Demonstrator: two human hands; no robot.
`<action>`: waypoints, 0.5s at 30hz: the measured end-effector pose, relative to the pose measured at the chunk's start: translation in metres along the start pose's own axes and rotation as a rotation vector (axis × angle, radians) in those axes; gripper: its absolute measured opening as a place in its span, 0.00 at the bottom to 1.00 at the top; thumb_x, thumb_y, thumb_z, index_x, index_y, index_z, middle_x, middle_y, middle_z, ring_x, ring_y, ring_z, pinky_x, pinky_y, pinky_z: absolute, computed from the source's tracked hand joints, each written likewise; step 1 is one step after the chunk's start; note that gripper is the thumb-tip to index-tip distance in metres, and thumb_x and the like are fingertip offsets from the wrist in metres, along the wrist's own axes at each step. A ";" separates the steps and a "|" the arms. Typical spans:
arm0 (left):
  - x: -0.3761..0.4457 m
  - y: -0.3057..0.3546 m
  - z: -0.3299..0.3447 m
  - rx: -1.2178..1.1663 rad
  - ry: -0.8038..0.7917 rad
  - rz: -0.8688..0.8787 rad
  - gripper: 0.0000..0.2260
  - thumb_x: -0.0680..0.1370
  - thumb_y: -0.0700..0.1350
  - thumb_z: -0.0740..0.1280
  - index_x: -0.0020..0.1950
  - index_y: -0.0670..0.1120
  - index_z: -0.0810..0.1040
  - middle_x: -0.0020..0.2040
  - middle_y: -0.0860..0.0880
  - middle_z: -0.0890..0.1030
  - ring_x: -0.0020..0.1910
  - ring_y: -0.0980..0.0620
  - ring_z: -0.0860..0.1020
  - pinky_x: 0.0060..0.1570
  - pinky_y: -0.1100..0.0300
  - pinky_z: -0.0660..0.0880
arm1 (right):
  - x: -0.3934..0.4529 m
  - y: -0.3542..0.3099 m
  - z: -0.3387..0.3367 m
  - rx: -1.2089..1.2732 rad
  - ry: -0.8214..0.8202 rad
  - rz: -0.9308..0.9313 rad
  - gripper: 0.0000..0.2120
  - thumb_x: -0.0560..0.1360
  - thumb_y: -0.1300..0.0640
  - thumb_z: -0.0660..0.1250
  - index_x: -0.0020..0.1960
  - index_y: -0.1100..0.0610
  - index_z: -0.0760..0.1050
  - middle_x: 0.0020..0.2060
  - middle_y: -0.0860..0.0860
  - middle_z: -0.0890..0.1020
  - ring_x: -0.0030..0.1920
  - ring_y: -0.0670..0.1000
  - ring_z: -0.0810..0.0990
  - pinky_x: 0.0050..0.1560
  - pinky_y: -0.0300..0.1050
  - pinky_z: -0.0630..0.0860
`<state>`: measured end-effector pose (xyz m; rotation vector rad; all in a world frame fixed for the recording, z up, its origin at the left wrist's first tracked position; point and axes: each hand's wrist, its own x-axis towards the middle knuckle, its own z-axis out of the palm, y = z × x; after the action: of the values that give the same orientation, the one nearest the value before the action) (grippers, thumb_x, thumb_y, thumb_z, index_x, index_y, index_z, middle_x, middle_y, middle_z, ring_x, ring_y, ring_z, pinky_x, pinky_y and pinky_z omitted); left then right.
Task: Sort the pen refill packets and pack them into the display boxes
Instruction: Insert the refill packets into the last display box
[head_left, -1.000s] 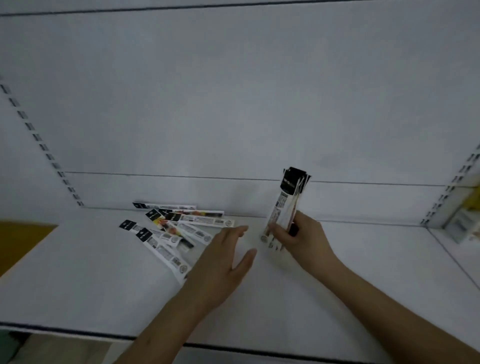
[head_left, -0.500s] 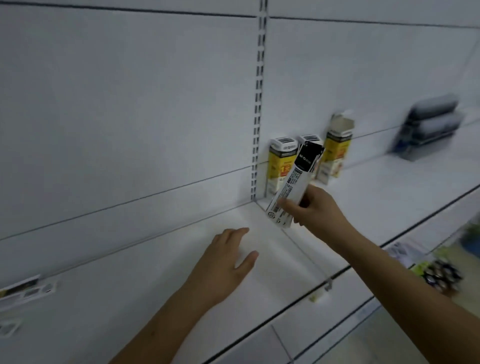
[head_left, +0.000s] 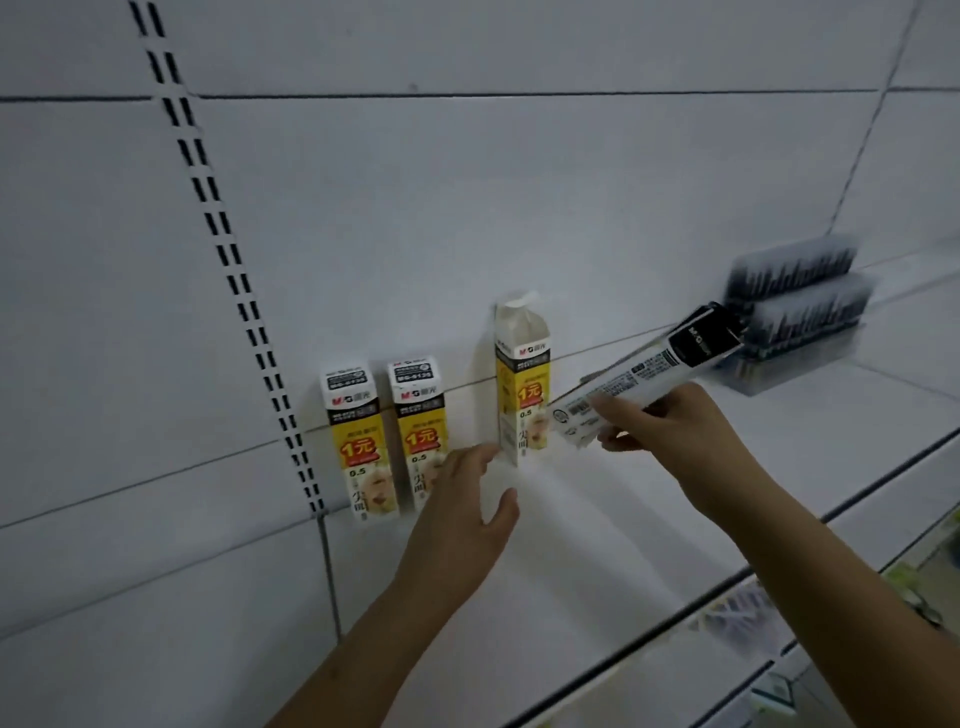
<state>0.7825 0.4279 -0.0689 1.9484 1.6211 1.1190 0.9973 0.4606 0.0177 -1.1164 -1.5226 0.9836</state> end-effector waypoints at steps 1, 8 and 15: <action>0.012 0.006 0.010 -0.011 0.062 -0.034 0.21 0.79 0.48 0.67 0.71 0.53 0.68 0.62 0.57 0.69 0.64 0.58 0.71 0.61 0.64 0.69 | 0.011 0.001 -0.009 0.039 0.000 -0.017 0.08 0.76 0.60 0.69 0.55 0.57 0.81 0.46 0.51 0.87 0.41 0.51 0.85 0.44 0.47 0.83; 0.082 0.036 0.028 -0.040 0.381 -0.057 0.24 0.79 0.52 0.64 0.73 0.60 0.61 0.65 0.56 0.63 0.66 0.51 0.69 0.66 0.47 0.71 | 0.083 -0.008 -0.018 0.253 -0.013 -0.113 0.03 0.76 0.60 0.70 0.49 0.56 0.82 0.43 0.54 0.87 0.41 0.56 0.85 0.44 0.47 0.83; 0.128 0.039 0.014 0.024 0.363 -0.013 0.22 0.77 0.51 0.68 0.70 0.58 0.67 0.60 0.54 0.72 0.56 0.58 0.75 0.55 0.50 0.79 | 0.122 0.001 0.017 0.528 -0.093 -0.033 0.06 0.77 0.61 0.68 0.53 0.61 0.80 0.48 0.58 0.86 0.48 0.58 0.85 0.44 0.42 0.82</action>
<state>0.8217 0.5402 -0.0066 1.8231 1.8270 1.5241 0.9675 0.5775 0.0421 -0.6750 -1.2405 1.3304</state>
